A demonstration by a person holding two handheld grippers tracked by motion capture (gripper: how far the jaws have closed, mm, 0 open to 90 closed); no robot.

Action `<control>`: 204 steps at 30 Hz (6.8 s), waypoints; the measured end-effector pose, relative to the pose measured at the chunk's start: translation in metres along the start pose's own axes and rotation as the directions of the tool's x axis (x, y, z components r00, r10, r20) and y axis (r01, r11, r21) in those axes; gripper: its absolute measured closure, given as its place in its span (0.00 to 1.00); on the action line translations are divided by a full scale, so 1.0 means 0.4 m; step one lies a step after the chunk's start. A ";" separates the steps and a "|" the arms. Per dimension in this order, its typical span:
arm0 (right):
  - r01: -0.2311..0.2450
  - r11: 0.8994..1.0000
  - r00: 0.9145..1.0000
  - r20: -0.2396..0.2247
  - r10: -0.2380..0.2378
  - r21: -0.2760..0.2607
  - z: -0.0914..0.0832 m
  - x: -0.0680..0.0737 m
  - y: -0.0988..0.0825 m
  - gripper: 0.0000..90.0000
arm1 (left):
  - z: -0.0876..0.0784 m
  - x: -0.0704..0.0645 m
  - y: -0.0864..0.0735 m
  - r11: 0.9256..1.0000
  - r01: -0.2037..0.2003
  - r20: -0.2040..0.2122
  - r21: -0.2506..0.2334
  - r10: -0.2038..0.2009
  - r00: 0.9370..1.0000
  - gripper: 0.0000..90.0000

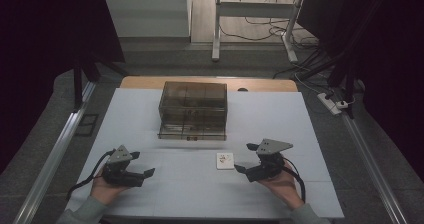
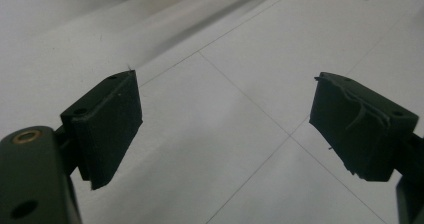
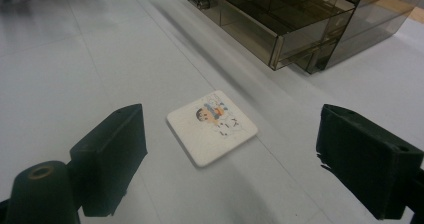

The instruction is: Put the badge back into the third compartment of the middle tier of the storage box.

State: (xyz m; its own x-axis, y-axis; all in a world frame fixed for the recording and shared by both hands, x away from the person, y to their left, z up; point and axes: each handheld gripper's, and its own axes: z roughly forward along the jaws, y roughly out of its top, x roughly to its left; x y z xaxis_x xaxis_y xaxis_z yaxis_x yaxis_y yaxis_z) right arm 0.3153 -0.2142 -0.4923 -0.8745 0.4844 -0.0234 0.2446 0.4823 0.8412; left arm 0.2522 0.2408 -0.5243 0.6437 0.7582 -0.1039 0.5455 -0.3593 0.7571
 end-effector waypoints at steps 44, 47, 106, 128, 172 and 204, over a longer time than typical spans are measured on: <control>0.128 0.972 0.988 -0.107 -0.109 0.195 0.172 0.038 0.070 0.14 | 0.004 -0.004 -0.003 1.000 -0.013 0.007 0.014 0.013 1.000 0.15; 0.136 0.969 0.986 -0.120 -0.113 0.207 0.177 0.036 0.077 0.14 | 0.005 -0.004 -0.003 1.000 -0.013 0.008 0.016 0.013 1.000 0.15; 0.222 0.917 0.966 -0.205 -0.159 0.333 0.217 -0.013 0.052 0.36 | 0.007 -0.006 -0.011 0.999 -0.024 0.010 0.030 0.024 1.000 0.15; 0.211 0.933 0.971 -0.173 -0.166 0.292 0.196 -0.008 0.067 0.36 | 0.006 -0.006 -0.013 0.999 -0.030 0.006 0.034 0.029 1.000 0.15; 0.157 0.983 0.983 -0.106 -0.148 0.091 0.108 -0.022 0.121 0.36 | 0.007 -0.005 -0.015 0.999 -0.031 0.009 0.036 0.031 0.999 0.15; 0.131 0.988 0.991 -0.018 -0.133 -0.083 0.005 -0.032 0.186 0.36 | 0.008 -0.005 -0.015 0.999 -0.031 0.011 0.037 0.031 0.999 0.15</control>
State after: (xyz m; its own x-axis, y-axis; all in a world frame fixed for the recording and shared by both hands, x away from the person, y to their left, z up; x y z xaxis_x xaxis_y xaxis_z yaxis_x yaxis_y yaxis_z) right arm 0.3454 -0.1830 -0.4303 -0.9065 0.4031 -0.1256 0.0922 0.4793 0.8728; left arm 0.2495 0.2397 -0.5309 0.6662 0.7406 -0.0880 0.5446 -0.4024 0.7359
